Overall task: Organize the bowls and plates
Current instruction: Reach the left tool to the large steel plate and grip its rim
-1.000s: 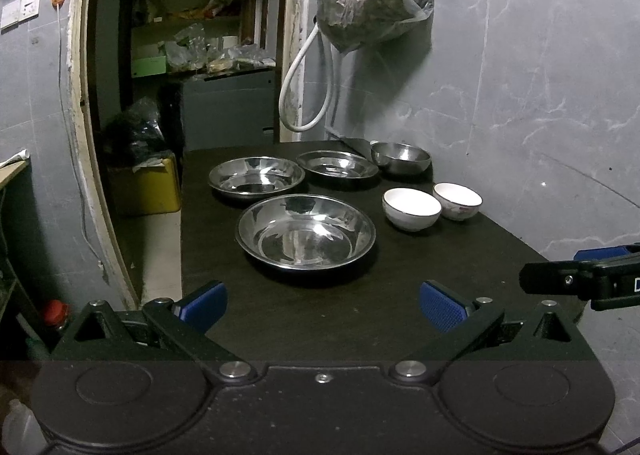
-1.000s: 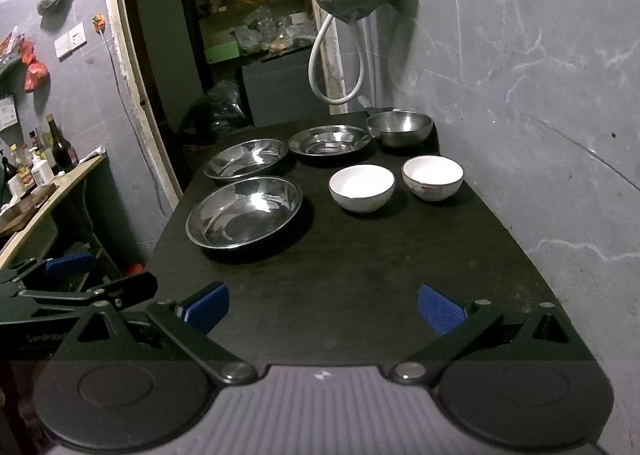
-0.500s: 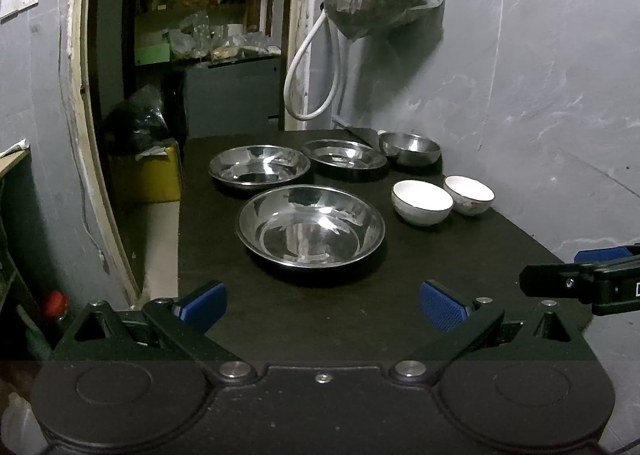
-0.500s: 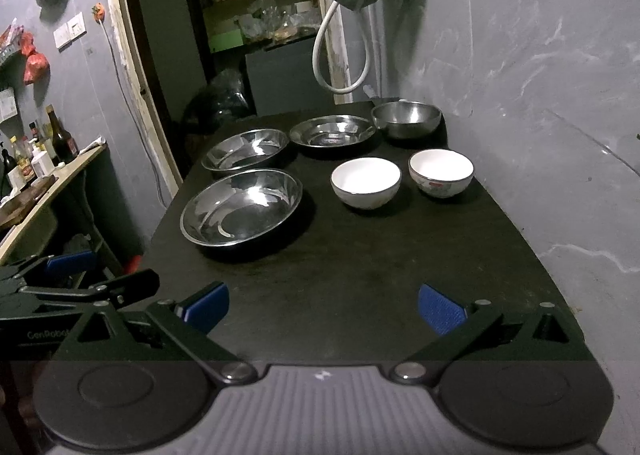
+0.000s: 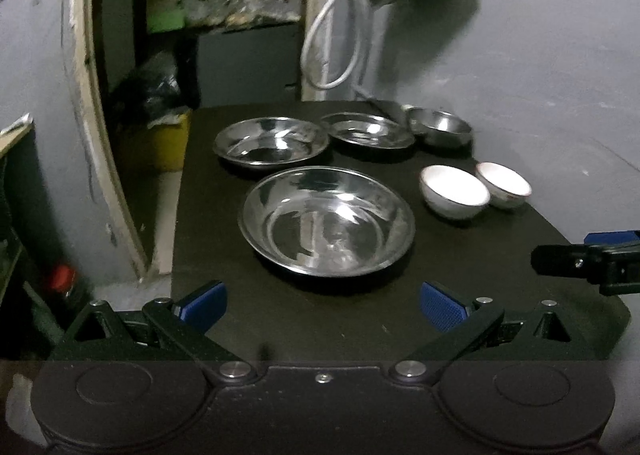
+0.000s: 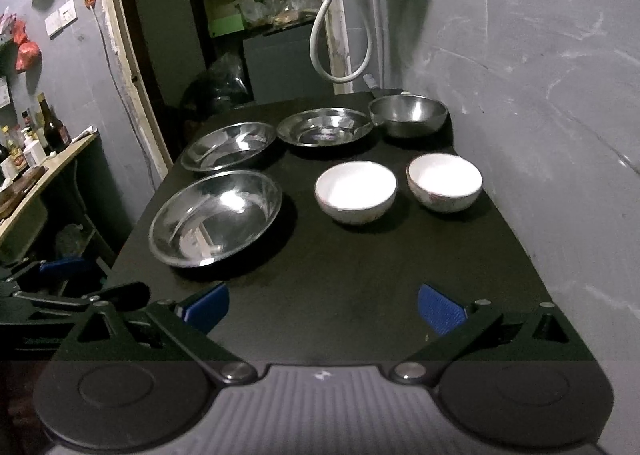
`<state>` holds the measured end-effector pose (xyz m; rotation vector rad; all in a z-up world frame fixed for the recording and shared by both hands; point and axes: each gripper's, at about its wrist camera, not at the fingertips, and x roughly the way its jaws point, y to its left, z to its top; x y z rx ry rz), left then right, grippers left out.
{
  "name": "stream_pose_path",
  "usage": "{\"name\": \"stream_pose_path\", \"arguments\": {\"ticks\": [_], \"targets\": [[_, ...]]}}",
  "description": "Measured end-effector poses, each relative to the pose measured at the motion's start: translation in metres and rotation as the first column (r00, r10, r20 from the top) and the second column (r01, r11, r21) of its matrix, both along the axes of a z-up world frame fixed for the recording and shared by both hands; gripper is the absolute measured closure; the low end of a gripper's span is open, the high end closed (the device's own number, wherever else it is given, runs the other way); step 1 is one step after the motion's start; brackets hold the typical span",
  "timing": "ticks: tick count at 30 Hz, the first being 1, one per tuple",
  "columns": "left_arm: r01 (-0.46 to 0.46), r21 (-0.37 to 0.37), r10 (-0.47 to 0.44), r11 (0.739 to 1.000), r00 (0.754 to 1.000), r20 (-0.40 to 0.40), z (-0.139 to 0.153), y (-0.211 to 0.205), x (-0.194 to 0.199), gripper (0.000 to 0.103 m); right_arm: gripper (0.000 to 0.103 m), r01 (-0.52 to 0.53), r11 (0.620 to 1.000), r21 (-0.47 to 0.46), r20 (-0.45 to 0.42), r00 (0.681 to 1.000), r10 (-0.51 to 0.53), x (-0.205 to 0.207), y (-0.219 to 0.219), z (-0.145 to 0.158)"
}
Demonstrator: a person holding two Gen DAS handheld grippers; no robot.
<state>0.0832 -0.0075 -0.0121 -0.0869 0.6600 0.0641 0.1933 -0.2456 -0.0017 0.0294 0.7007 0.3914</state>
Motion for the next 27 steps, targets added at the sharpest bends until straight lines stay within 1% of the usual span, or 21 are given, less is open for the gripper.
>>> {"name": "stream_pose_path", "arguments": {"ticks": [5,8,11,12,14,16,18,20,23,25,27], "targets": [[-0.074,-0.009,0.074,0.997,0.996,-0.039,0.006,0.018,0.031,0.001,0.000,-0.045,0.999,0.022,0.027,0.999,0.045,0.038,0.010,0.001],[-0.126,-0.056,0.123,0.990,0.991,-0.054,0.011,0.042,0.049,0.001,0.000,-0.087,0.995,0.051,0.038,0.996,0.086,0.058,0.022,-0.002],[-0.195,-0.096,0.188,0.976,0.979,-0.077,0.017,0.070,0.071,0.001,0.000,-0.108,0.992,0.061,0.044,0.993,0.106,0.080,0.039,-0.005],[-0.209,-0.095,0.202,0.973,0.976,-0.078,0.020,0.079,0.080,0.001,0.000,-0.109,0.992,0.058,0.048,0.993,0.107,0.087,0.046,-0.005],[-0.219,-0.071,0.214,0.973,0.975,-0.067,0.024,0.094,0.098,0.001,0.000,-0.116,0.991,0.068,0.056,0.992,0.113,0.099,0.056,-0.005],[-0.206,-0.043,0.204,0.978,0.977,-0.058,0.026,0.108,0.121,0.001,0.000,-0.123,0.989,0.078,0.059,0.991,0.119,0.113,0.069,-0.005],[-0.180,-0.040,0.177,0.983,0.982,-0.058,0.026,0.122,0.145,0.001,0.000,-0.130,0.989,0.074,0.072,0.990,0.125,0.125,0.083,-0.004],[-0.152,-0.063,0.146,0.986,0.985,-0.088,0.022,0.137,0.174,0.001,0.000,-0.117,0.992,0.055,0.063,0.991,0.114,0.140,0.098,-0.005],[-0.112,-0.122,0.099,0.986,0.988,-0.115,0.016,0.157,0.211,0.001,0.000,-0.096,0.995,0.038,0.042,0.995,0.094,0.160,0.116,-0.010],[-0.101,-0.143,0.084,0.985,0.989,-0.120,0.010,0.166,0.232,0.001,0.000,-0.096,0.995,0.040,0.028,0.995,0.095,0.173,0.126,-0.014],[-0.083,-0.148,0.065,0.985,0.990,-0.125,0.005,0.172,0.251,0.001,0.000,-0.087,0.995,0.041,0.008,0.996,0.087,0.184,0.134,-0.020]]}}
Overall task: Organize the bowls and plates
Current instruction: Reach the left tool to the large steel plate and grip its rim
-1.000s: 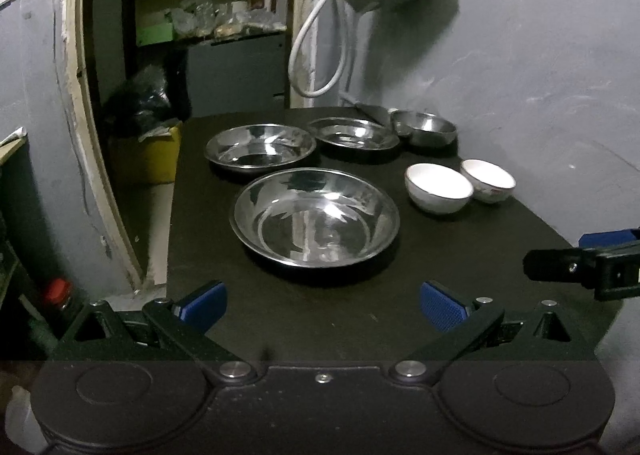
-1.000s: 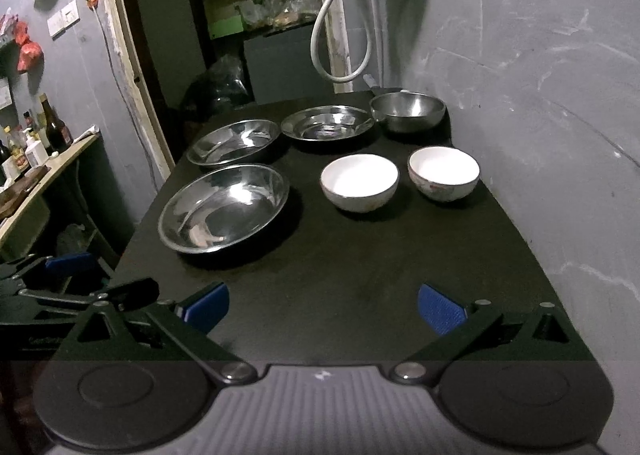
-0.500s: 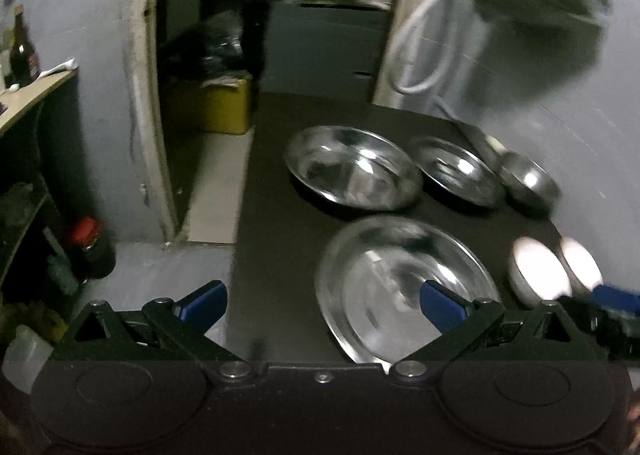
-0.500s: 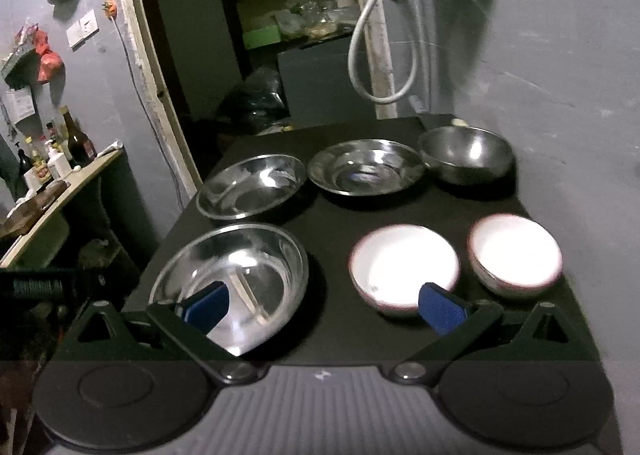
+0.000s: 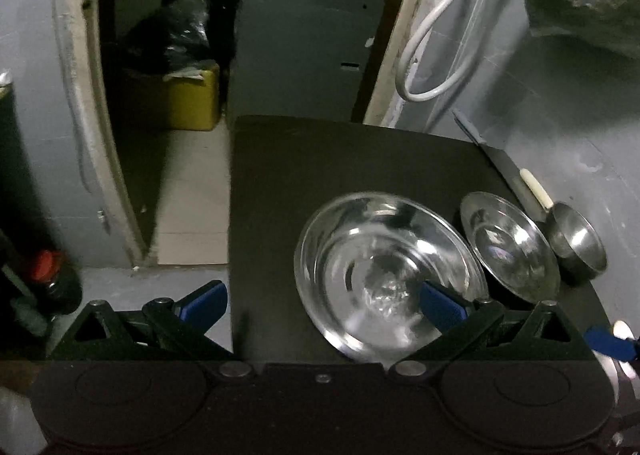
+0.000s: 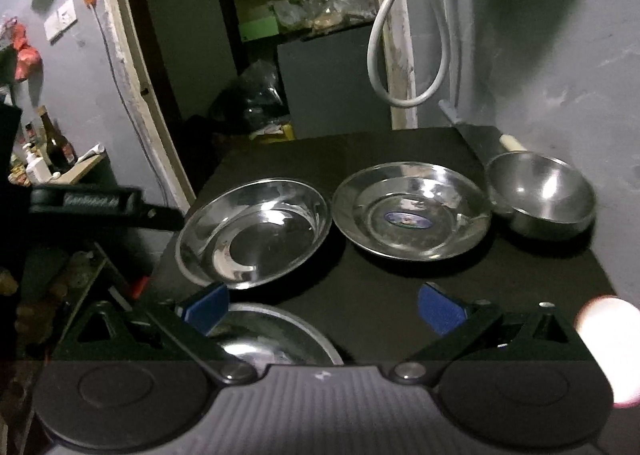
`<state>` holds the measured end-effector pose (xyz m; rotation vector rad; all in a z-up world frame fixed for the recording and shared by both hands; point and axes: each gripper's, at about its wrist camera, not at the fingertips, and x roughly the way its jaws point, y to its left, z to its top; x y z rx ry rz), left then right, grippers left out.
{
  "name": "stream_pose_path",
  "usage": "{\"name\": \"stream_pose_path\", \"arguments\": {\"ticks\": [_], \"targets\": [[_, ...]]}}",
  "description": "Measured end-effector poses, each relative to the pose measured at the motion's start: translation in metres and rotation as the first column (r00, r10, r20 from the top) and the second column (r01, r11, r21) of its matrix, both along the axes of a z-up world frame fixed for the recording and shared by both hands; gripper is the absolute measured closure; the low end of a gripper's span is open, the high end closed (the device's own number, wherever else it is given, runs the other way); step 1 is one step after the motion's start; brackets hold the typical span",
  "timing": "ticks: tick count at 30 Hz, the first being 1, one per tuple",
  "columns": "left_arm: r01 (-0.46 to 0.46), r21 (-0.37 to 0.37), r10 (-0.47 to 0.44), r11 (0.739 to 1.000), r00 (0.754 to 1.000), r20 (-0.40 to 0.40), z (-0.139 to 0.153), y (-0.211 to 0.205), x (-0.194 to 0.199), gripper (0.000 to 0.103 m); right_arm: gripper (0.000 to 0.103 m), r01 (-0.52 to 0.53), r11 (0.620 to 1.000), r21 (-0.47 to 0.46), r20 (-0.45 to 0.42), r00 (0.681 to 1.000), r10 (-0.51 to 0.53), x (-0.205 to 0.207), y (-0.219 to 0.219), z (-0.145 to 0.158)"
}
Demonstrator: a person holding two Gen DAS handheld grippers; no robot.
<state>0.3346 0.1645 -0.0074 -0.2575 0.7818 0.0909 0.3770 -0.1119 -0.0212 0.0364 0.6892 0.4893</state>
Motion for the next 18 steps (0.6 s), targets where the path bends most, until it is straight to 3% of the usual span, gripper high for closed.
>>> {"name": "stream_pose_path", "arguments": {"ticks": [6,10,16,18], "targets": [[0.070,0.032,-0.070,0.997,0.997,-0.021,-0.012,0.006,0.042,0.006,0.001,0.015,1.000,0.019,-0.046,0.999,-0.014,0.026,0.020,-0.013],[0.109,0.028,-0.108,0.994,0.994,-0.033,-0.018,0.005,0.050,0.012,0.009,0.029,0.999,0.043,-0.078,0.997,-0.026,0.040,0.028,-0.019],[0.137,0.013,-0.136,0.990,0.990,-0.042,-0.022,0.005,0.053,0.033,0.029,0.020,0.998,0.054,-0.104,0.994,-0.015,0.054,0.041,-0.025],[0.136,0.000,-0.136,0.991,0.990,-0.047,-0.024,0.006,0.053,0.046,0.042,0.015,0.998,0.054,-0.109,0.994,-0.010,0.056,0.045,-0.026]]}}
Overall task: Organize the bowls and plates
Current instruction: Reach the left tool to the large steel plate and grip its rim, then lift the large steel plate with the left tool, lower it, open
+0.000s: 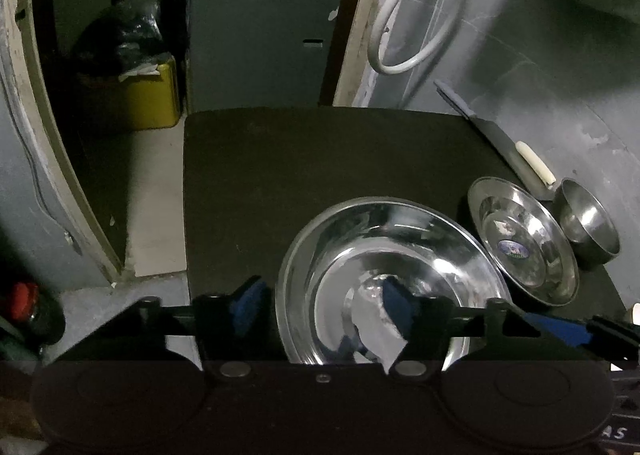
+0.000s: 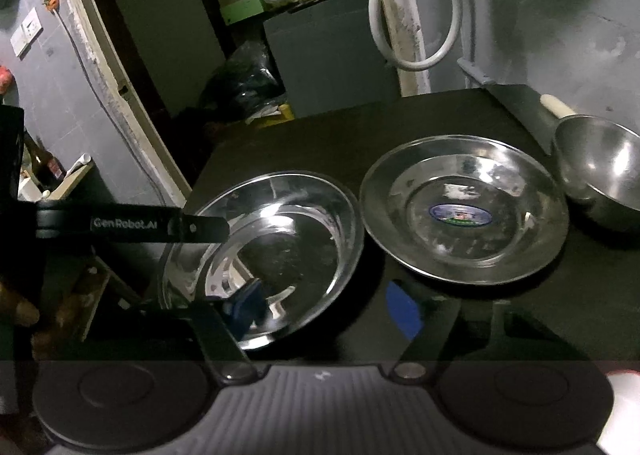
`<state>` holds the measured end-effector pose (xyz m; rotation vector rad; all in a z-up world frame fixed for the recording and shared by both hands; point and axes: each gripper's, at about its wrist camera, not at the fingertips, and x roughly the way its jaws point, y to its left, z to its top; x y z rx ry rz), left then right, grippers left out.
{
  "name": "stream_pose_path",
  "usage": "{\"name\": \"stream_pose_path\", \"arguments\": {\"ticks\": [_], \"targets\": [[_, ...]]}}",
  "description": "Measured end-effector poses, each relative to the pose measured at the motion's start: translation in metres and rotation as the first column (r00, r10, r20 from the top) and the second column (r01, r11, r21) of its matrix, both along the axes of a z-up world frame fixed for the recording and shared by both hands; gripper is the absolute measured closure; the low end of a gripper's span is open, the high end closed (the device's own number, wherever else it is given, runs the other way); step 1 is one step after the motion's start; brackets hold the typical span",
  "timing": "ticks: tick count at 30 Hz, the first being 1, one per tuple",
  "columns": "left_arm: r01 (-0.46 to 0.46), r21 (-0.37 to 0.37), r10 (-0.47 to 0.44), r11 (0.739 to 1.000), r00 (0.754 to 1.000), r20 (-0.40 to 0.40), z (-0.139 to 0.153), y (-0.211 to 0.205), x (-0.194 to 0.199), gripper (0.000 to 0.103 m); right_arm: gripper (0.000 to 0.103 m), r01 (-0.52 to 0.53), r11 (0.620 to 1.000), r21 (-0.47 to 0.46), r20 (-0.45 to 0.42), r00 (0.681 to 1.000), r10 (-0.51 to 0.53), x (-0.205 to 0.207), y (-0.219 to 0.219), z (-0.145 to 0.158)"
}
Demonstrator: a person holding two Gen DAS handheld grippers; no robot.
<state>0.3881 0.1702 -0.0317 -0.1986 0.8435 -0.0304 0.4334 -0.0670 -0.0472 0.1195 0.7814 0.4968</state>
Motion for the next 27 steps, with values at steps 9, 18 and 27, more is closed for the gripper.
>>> {"name": "stream_pose_path", "arguments": {"ticks": [9,18,27], "targets": [[-0.041,-0.012,0.041,0.999,0.999,-0.004,-0.001,0.009,-0.006,0.068,0.076,-0.002,1.000,-0.010,-0.012,1.000,0.001,0.001,0.004,-0.003],[-0.056,0.001,0.056,0.998,0.998,0.037,0.012,0.006,-0.033,0.068,0.079,-0.028,1.000,-0.001,0.023,0.999,0.029,-0.010,0.000,0.006],[-0.067,0.011,0.066,0.998,0.995,0.080,0.037,-0.009,-0.077,0.068,0.079,-0.073,0.997,0.022,0.055,0.996,0.071,-0.042,-0.019,0.027]]}}
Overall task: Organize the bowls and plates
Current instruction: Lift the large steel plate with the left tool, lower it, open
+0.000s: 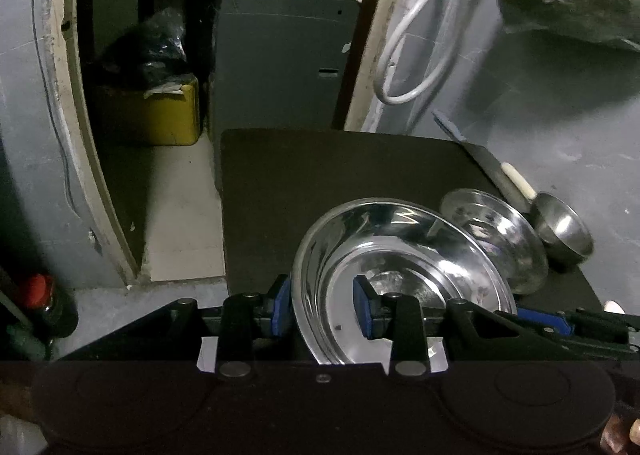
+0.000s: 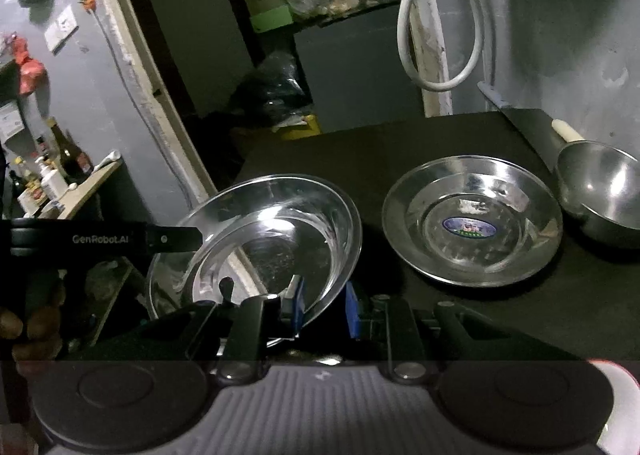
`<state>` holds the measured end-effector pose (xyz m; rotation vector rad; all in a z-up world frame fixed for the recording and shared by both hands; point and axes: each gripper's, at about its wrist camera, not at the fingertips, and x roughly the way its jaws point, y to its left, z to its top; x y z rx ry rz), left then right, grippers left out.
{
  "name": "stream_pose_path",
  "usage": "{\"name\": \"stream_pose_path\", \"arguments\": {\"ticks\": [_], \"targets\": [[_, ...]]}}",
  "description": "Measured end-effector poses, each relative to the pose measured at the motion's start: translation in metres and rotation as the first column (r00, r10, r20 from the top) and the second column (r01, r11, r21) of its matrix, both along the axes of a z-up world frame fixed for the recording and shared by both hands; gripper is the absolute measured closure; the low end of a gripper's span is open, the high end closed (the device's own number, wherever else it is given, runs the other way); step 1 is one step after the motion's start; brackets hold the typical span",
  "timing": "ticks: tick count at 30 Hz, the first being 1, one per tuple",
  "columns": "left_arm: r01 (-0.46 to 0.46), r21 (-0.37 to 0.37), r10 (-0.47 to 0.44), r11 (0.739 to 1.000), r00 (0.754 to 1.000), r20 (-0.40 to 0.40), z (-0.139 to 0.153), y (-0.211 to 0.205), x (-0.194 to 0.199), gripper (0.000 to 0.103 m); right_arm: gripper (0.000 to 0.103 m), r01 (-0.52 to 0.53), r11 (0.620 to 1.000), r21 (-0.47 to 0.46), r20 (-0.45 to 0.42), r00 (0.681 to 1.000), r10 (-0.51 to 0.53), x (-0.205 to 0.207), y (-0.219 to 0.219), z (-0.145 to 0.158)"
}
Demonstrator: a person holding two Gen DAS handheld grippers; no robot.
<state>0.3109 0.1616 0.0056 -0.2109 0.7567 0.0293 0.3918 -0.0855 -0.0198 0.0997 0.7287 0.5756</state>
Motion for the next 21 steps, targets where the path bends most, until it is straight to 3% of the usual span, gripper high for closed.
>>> {"name": "stream_pose_path", "arguments": {"ticks": [8,21], "targets": [[0.027,0.008,-0.027,1.000,0.999,-0.017,0.001,-0.036,-0.054,0.066,0.079,-0.029,0.999,-0.034,-0.005,1.000,0.029,-0.048,-0.032,0.009],[0.021,0.027,-0.019,0.999,0.996,-0.086,-0.008,-0.080,-0.099,0.066,0.079,-0.048,0.997,-0.054,-0.034,0.998,0.046,-0.094,-0.071,0.003]]}}
